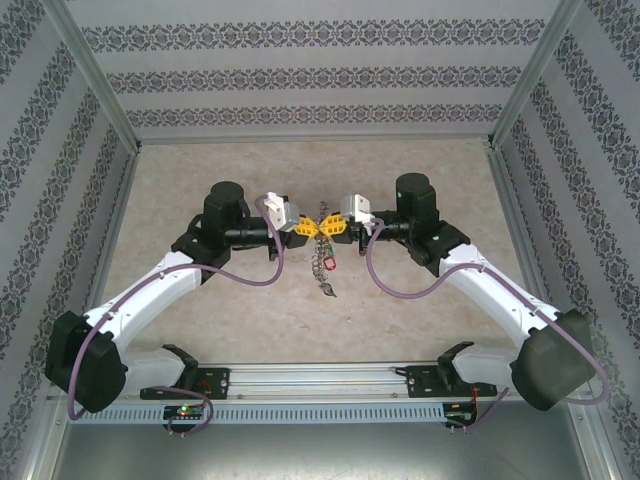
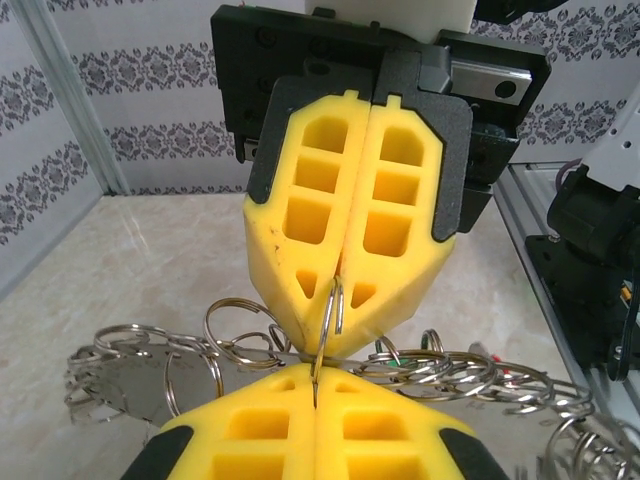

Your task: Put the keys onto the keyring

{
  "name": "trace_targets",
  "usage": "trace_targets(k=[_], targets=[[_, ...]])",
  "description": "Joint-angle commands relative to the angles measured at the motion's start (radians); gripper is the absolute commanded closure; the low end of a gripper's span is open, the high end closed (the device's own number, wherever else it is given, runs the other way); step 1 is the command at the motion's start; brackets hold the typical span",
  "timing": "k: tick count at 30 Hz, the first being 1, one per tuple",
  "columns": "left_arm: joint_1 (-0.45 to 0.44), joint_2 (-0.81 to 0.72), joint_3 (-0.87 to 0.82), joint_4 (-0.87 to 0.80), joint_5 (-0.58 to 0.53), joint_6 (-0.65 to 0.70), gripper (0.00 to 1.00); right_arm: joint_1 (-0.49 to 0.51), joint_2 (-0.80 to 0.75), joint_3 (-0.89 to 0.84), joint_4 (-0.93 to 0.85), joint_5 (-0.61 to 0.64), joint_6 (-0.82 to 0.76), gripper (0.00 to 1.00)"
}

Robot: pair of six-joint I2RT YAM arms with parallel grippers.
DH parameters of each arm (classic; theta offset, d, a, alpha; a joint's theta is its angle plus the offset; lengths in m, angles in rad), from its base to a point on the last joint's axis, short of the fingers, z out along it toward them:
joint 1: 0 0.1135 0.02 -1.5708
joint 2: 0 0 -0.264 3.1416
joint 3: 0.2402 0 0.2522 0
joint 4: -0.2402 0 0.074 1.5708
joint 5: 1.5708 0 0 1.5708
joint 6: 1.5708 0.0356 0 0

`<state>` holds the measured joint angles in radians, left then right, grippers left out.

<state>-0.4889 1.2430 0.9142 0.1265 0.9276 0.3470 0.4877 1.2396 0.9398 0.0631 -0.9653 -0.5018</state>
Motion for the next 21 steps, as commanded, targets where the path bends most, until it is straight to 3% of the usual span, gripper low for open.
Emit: trace_targets(k=[1,3,6,16,21], targets=[[-0.005,0.005,0.052,0.025,0.057,-0.021,0.94,0.009,-0.014,0.007,0.043,-0.018,-0.017,1.0],[-0.004,-0.004,0.046,0.025,0.047,-0.023,0.86,0.008,-0.02,-0.003,0.037,-0.004,-0.027,1.0],[-0.001,-0.015,0.037,0.026,0.036,-0.022,0.84,0.0,-0.028,-0.01,0.033,-0.001,-0.029,1.0],[0.017,-0.008,0.043,0.0,0.053,-0.004,0.83,-0.005,-0.049,-0.032,0.027,0.003,-0.028,1.0],[0.021,-0.007,0.055,-0.005,0.072,-0.011,0.88,-0.005,-0.046,-0.028,0.027,-0.005,-0.028,1.0]])
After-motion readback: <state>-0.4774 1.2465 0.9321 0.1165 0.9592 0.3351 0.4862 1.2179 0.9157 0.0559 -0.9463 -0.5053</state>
